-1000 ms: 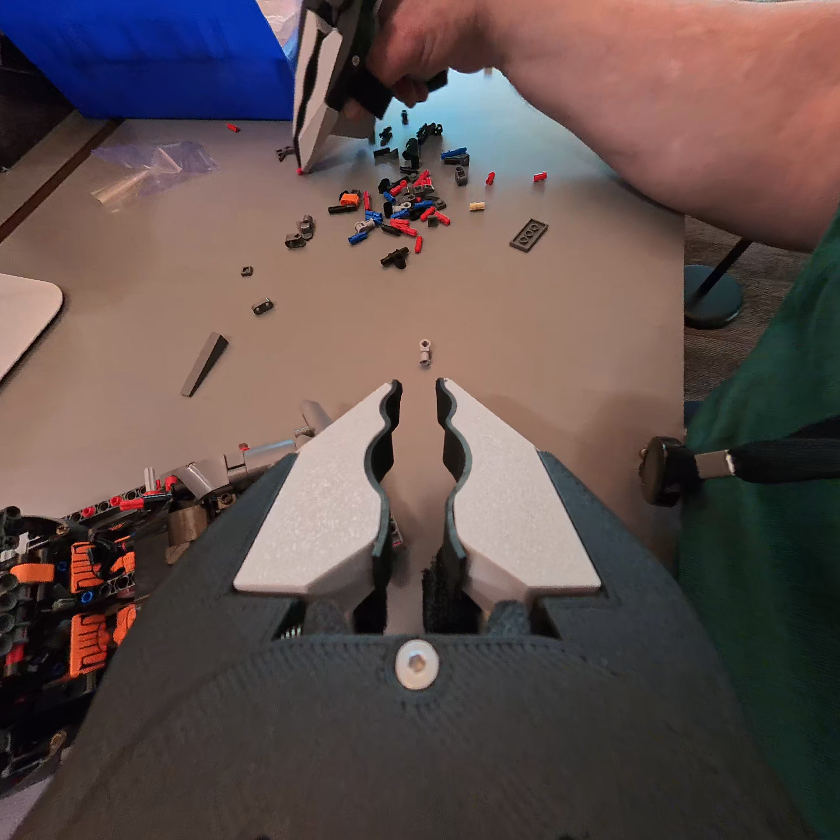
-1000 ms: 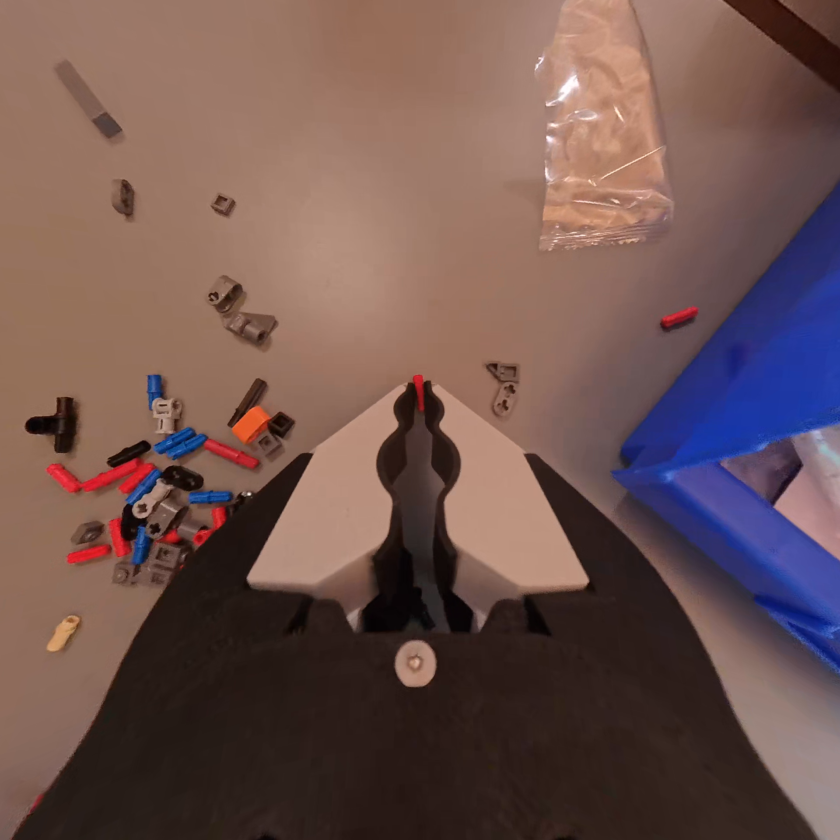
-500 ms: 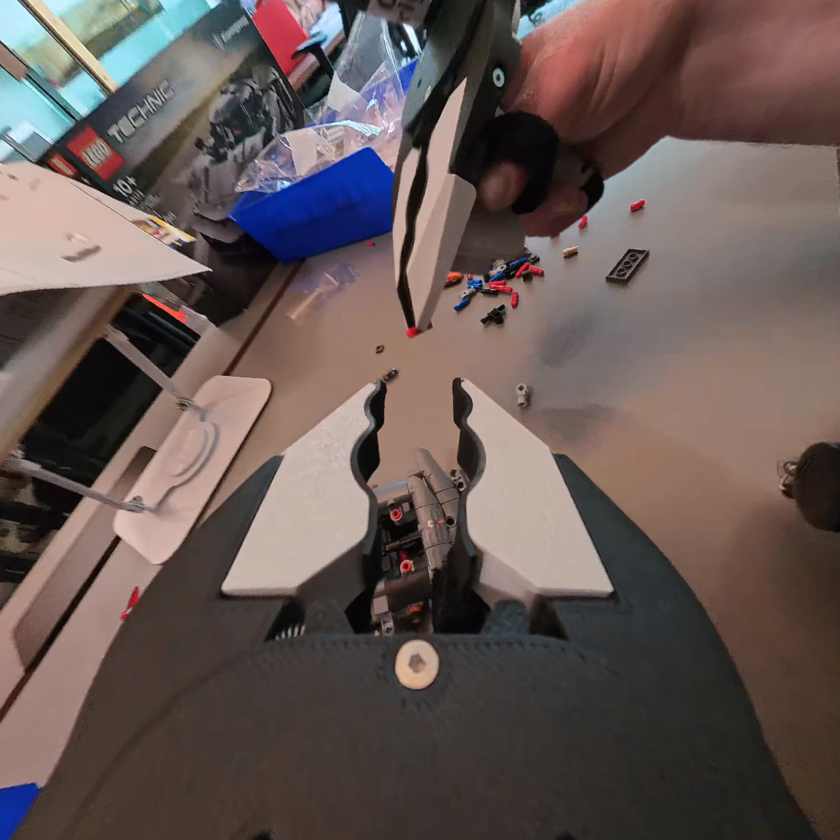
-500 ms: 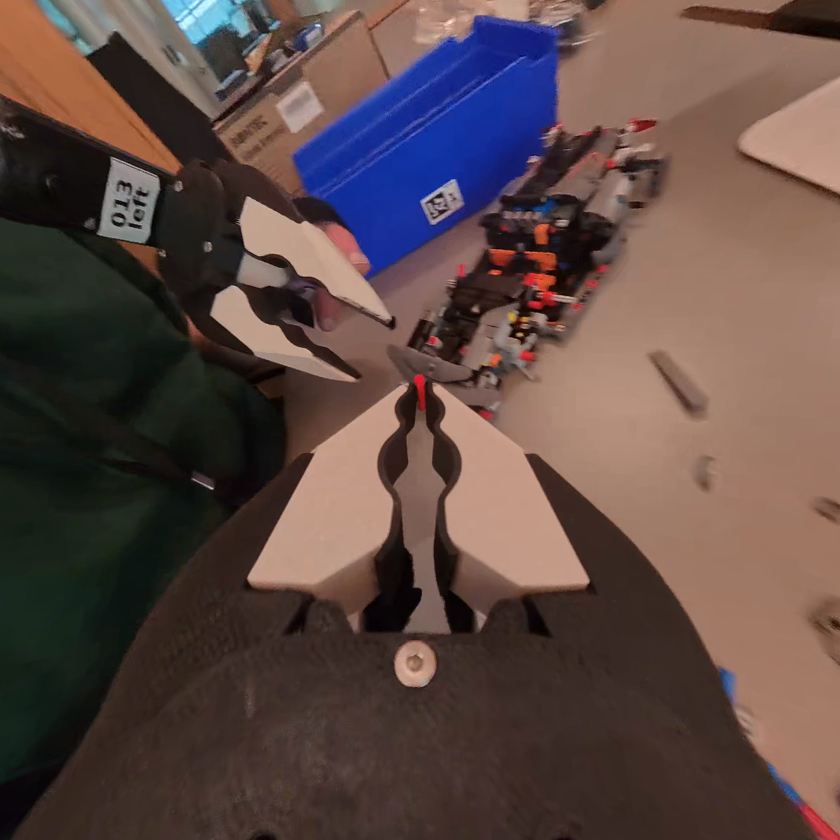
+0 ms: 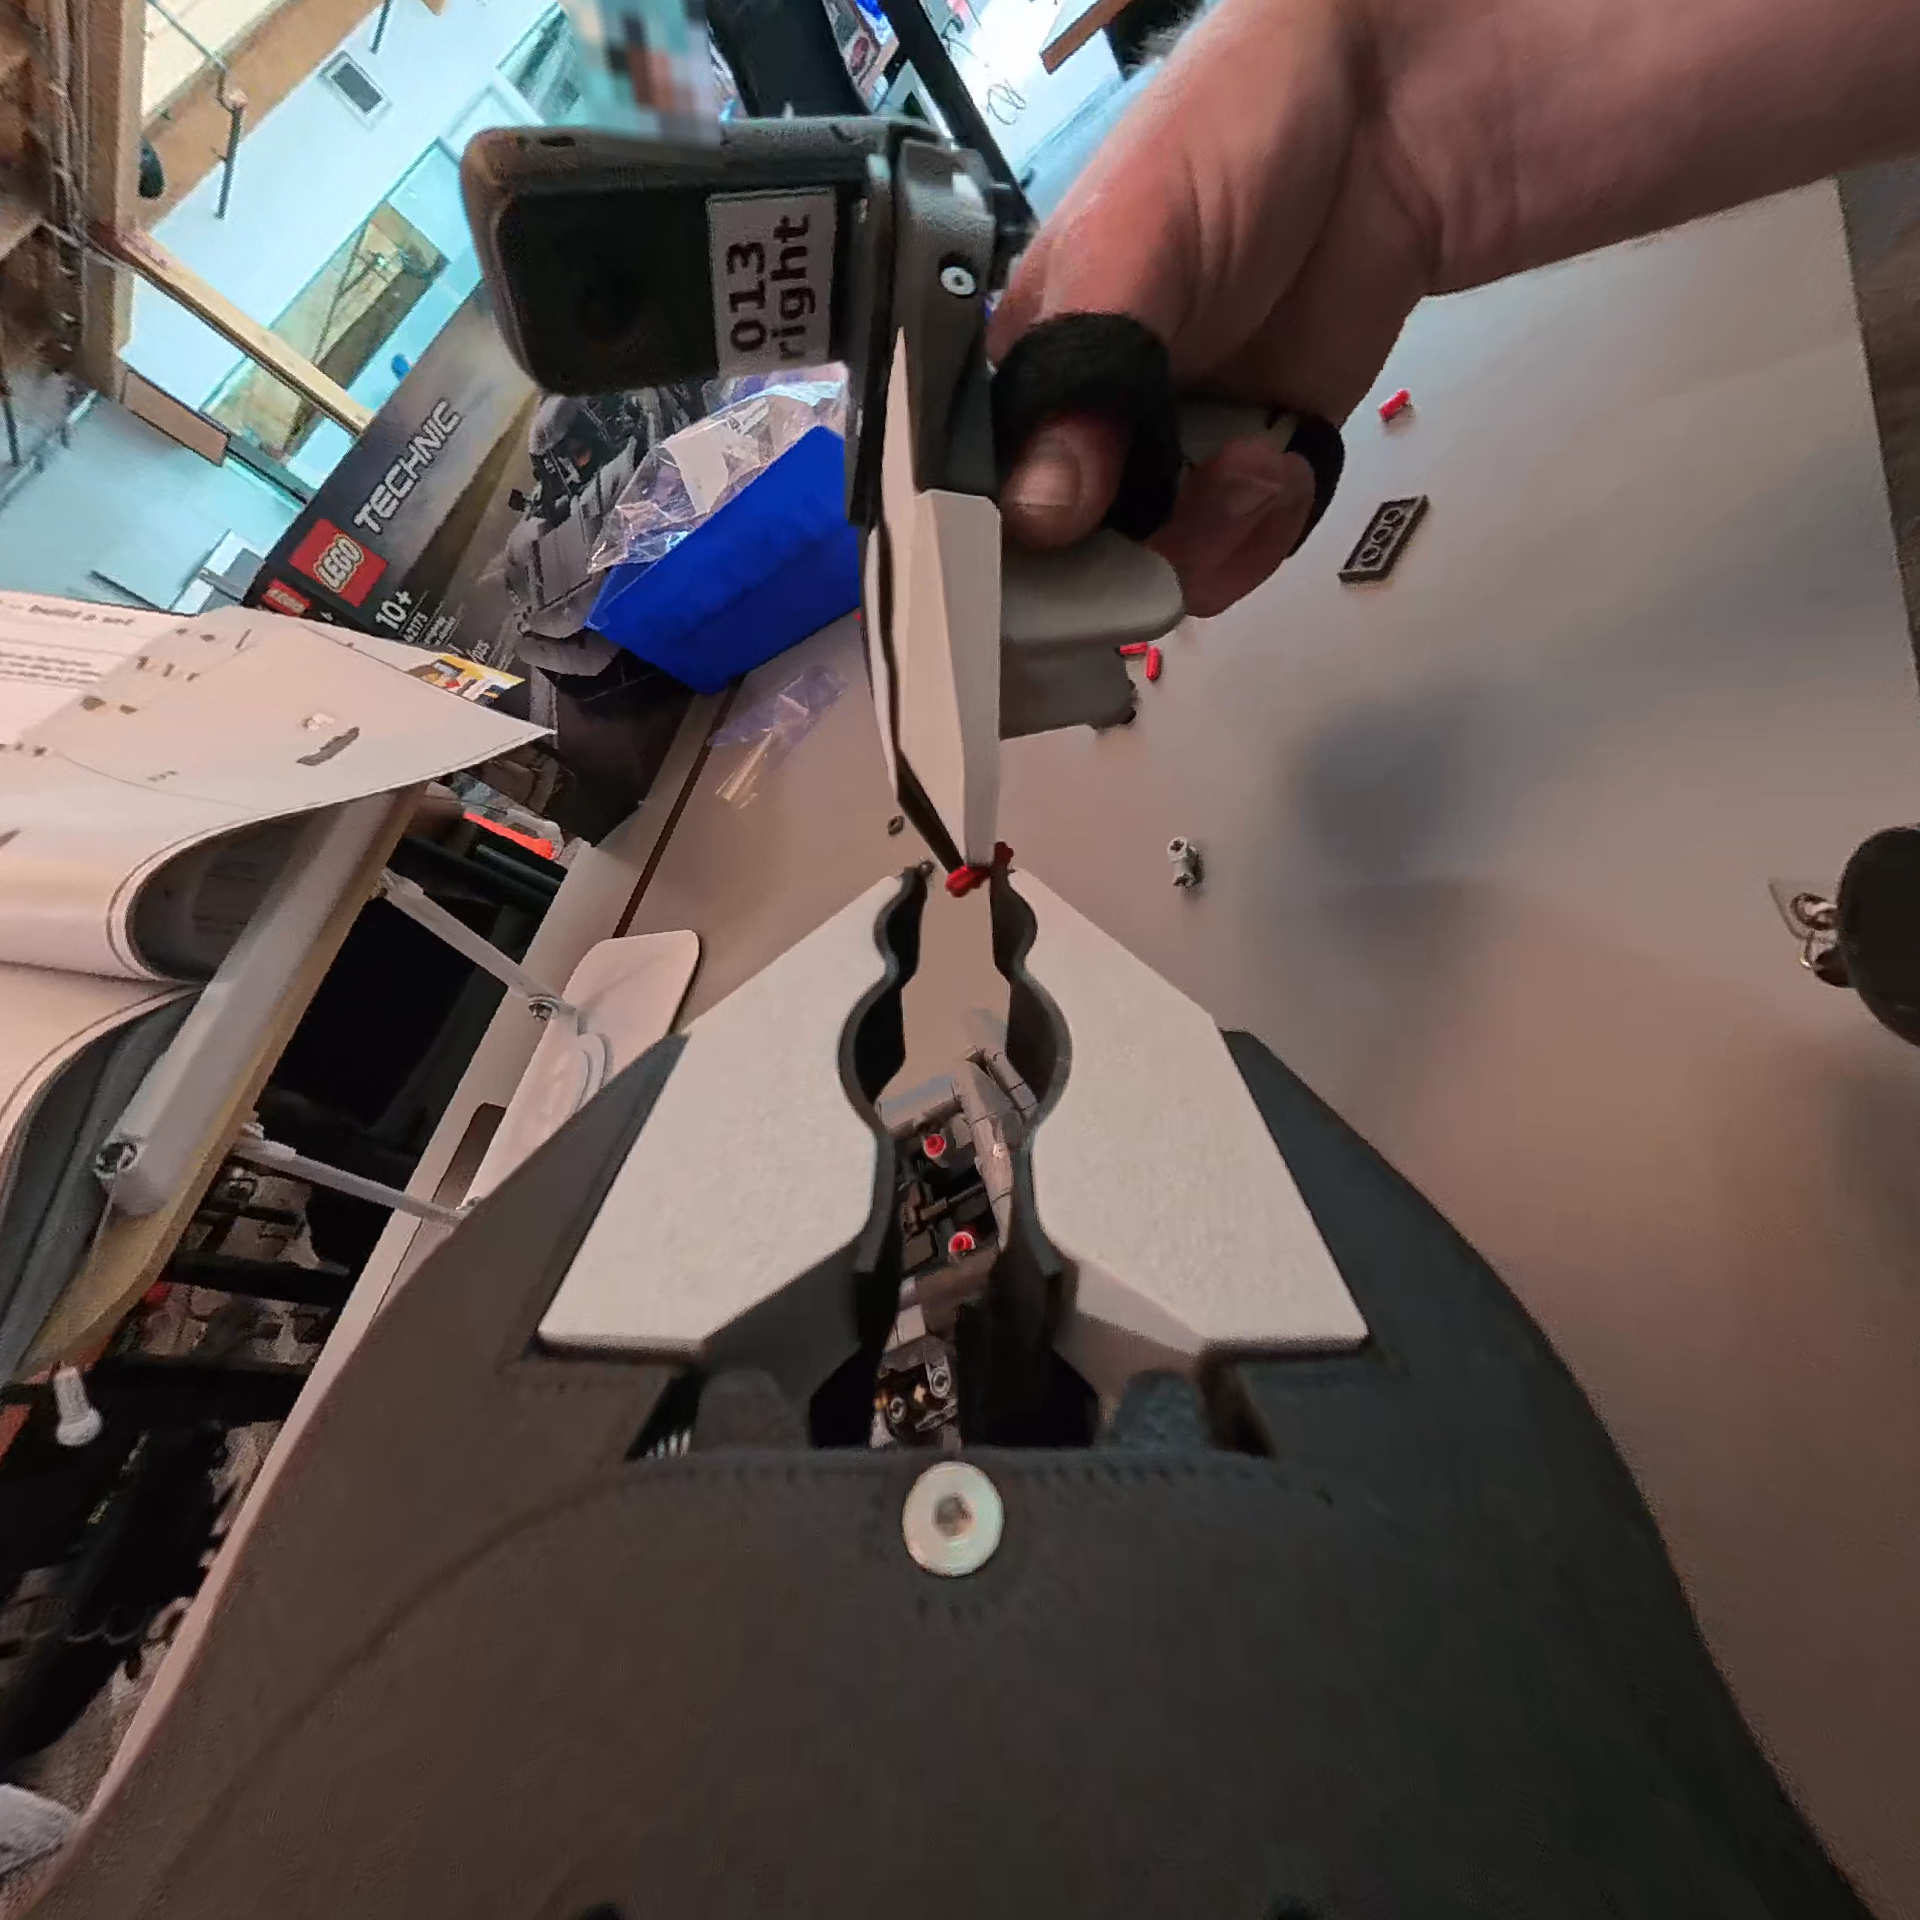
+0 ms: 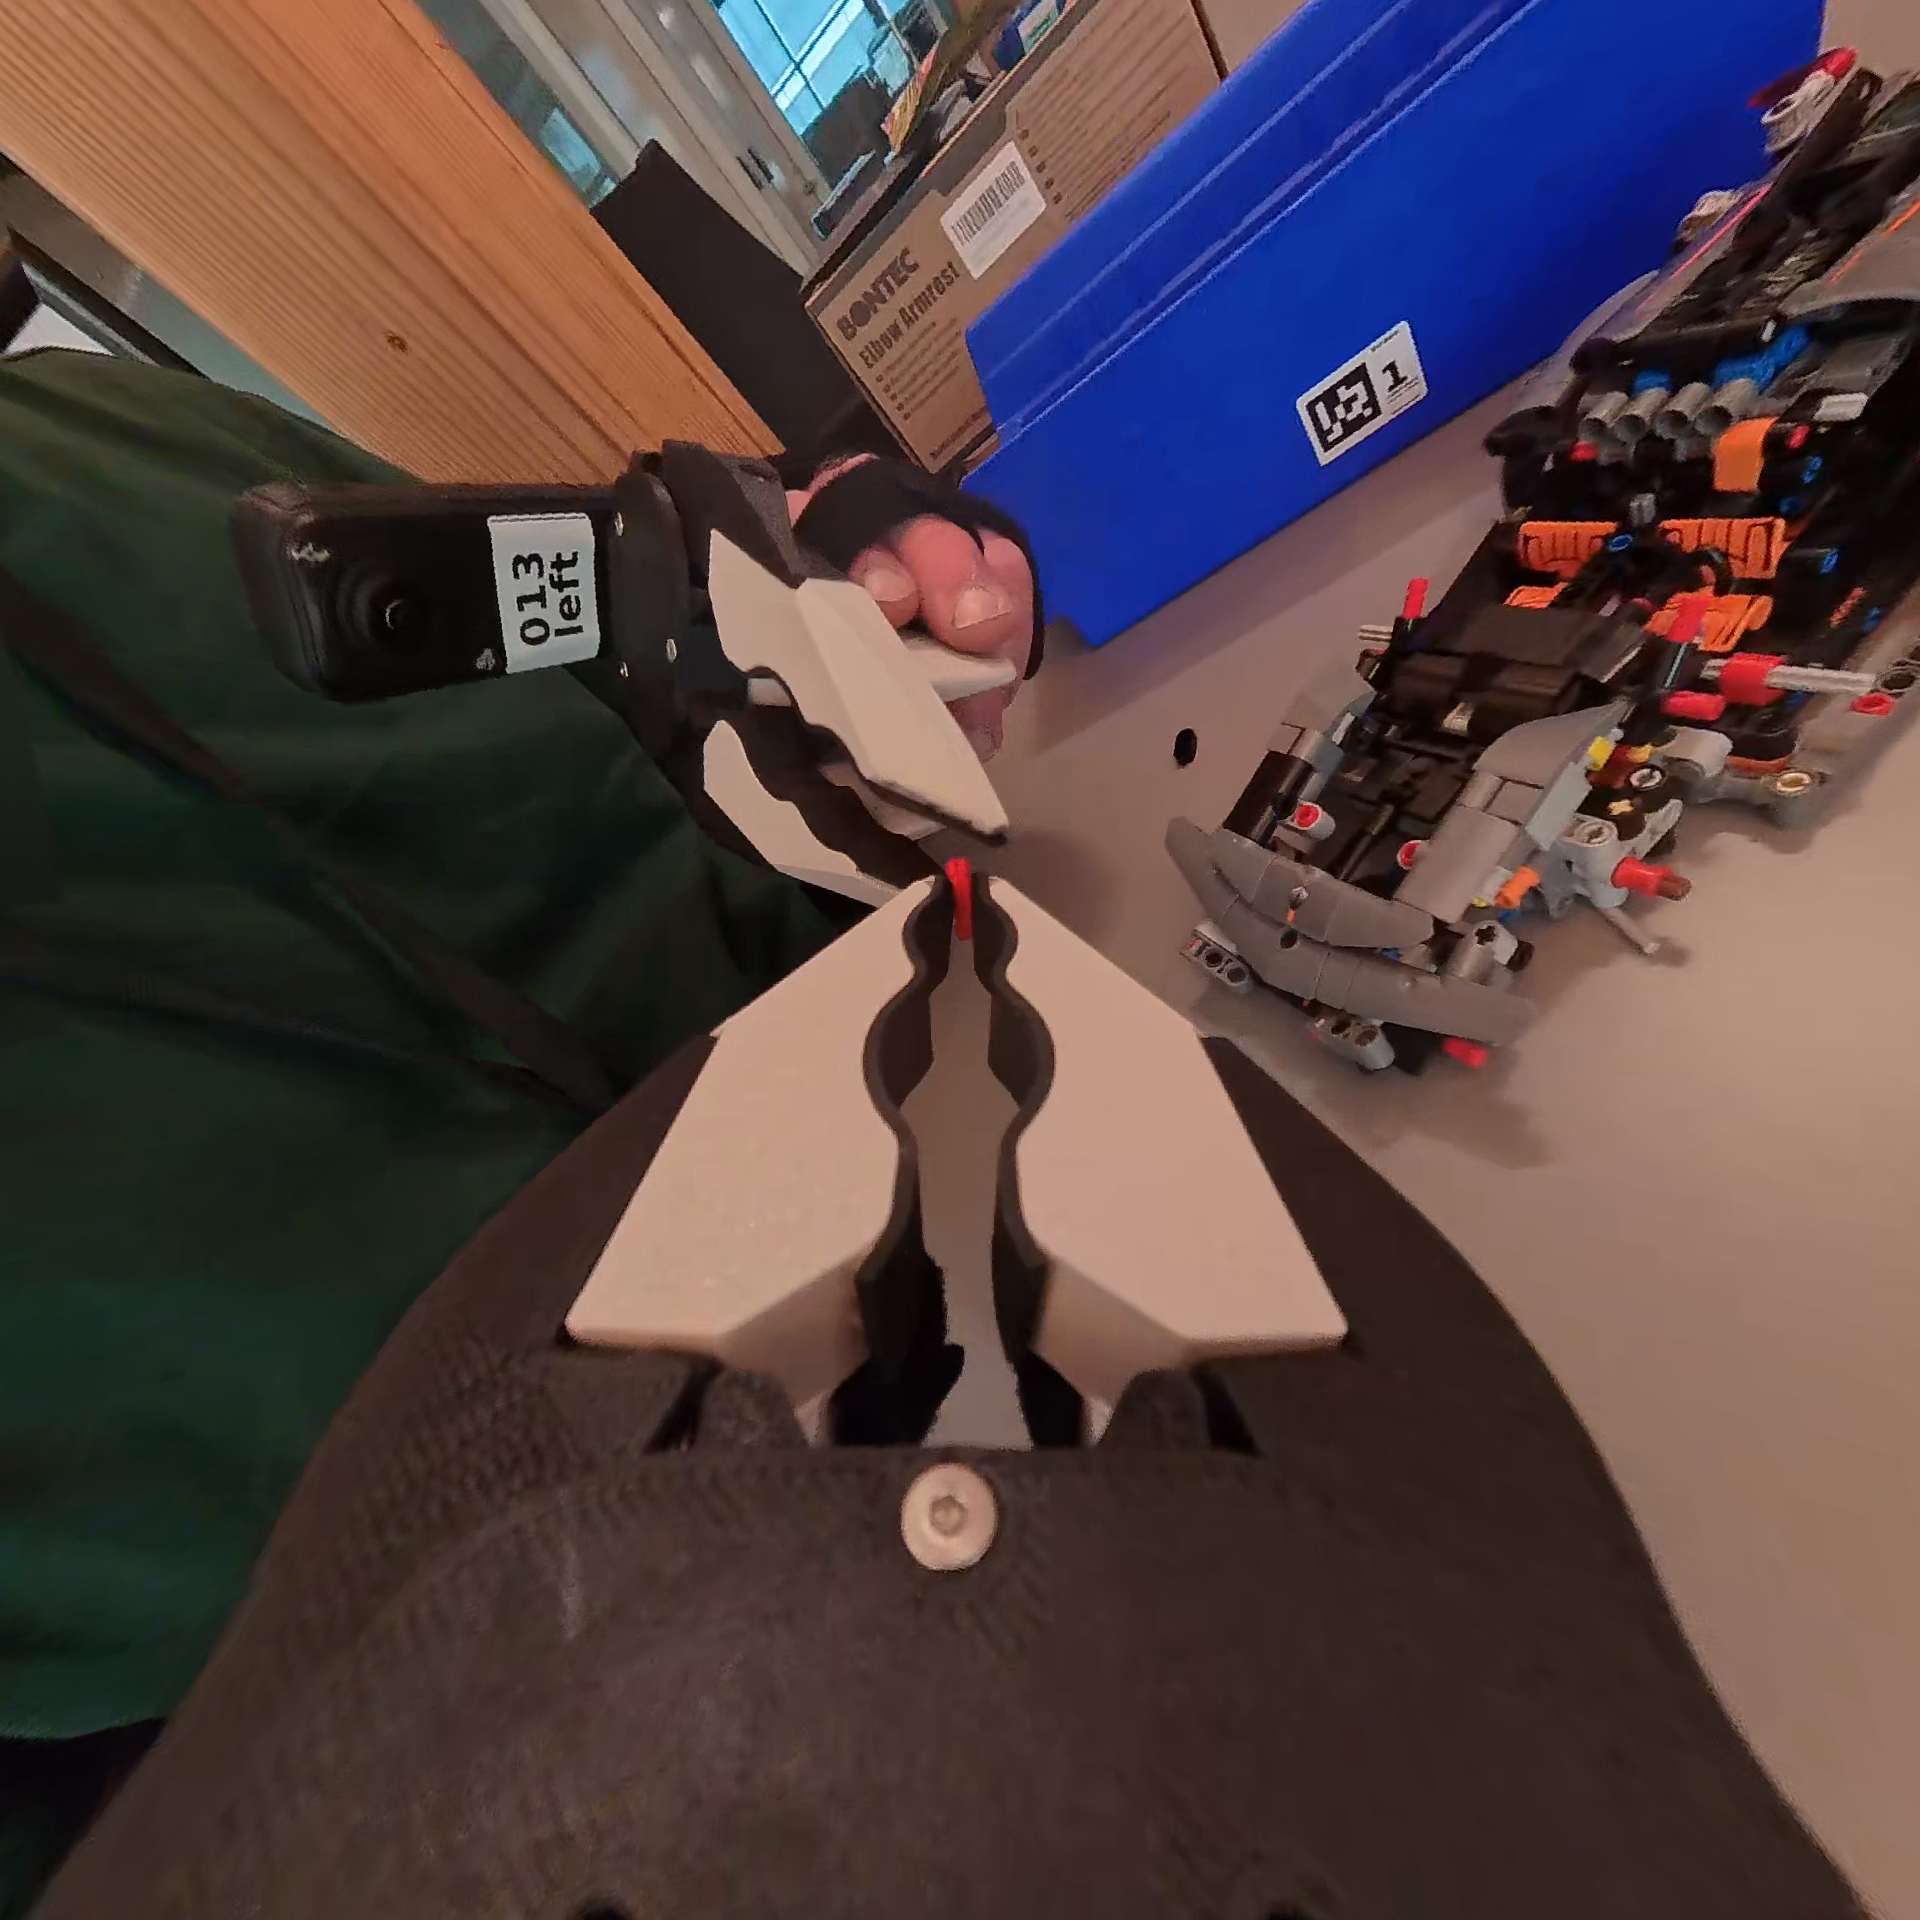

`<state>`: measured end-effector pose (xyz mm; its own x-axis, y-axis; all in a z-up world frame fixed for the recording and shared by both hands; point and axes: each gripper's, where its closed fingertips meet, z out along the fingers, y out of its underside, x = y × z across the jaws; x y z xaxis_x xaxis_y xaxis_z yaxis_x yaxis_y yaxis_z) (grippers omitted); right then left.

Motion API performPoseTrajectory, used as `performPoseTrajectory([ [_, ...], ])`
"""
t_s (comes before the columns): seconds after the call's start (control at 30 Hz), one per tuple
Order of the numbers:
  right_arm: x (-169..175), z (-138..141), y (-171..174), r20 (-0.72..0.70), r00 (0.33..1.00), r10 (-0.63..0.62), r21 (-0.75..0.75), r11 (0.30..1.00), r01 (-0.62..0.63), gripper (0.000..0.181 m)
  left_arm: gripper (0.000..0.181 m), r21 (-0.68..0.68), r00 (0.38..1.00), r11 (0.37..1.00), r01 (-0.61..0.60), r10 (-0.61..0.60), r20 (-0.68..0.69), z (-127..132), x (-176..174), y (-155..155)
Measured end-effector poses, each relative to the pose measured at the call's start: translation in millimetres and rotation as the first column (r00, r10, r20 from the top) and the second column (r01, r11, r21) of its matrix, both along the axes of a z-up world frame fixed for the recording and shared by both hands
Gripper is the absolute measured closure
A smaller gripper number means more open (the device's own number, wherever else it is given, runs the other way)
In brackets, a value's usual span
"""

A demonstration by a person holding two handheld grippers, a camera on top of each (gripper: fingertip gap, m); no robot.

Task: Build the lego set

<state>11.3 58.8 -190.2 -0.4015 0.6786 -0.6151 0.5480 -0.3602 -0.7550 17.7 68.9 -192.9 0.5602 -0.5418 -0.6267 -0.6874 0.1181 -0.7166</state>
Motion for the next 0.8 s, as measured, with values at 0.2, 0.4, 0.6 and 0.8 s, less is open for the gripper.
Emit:
performPoseTrajectory([
  [0.2, -1.2, -2.8, -1.9, 0.023, 0.999, 0.028, -0.043, 0.999, -0.027, 0.179, 0.177, 0.02, 0.999, 1.0, 0.006, -0.004, -0.052, -4.1, -0.8, -3.2],
  [0.4, -6.1, -4.6, 3.8, 0.053, 0.999, -0.007, -0.062, 0.998, 0.01, 0.179, 0.178, 0.041, 0.994, 0.998, -0.053, 0.057, -0.089, -6.4, -6.2, 1.9],
  [0.6, -7.1, -5.2, 7.4, 0.074, 0.997, -0.031, -0.088, 0.995, 0.037, 0.179, 0.177, 0.055, 0.995, 0.996, -0.066, 0.07, -0.07, -5.5, -6.1, 4.9],
  [0.8, -5.5, -8.4, 4.2, 0.095, 0.995, -0.006, -0.092, 0.996, 0.015, 0.179, 0.177, 0.056, 0.993, 0.997, -0.051, 0.056, -0.102, -8.2, -1.9, 2.3],
])
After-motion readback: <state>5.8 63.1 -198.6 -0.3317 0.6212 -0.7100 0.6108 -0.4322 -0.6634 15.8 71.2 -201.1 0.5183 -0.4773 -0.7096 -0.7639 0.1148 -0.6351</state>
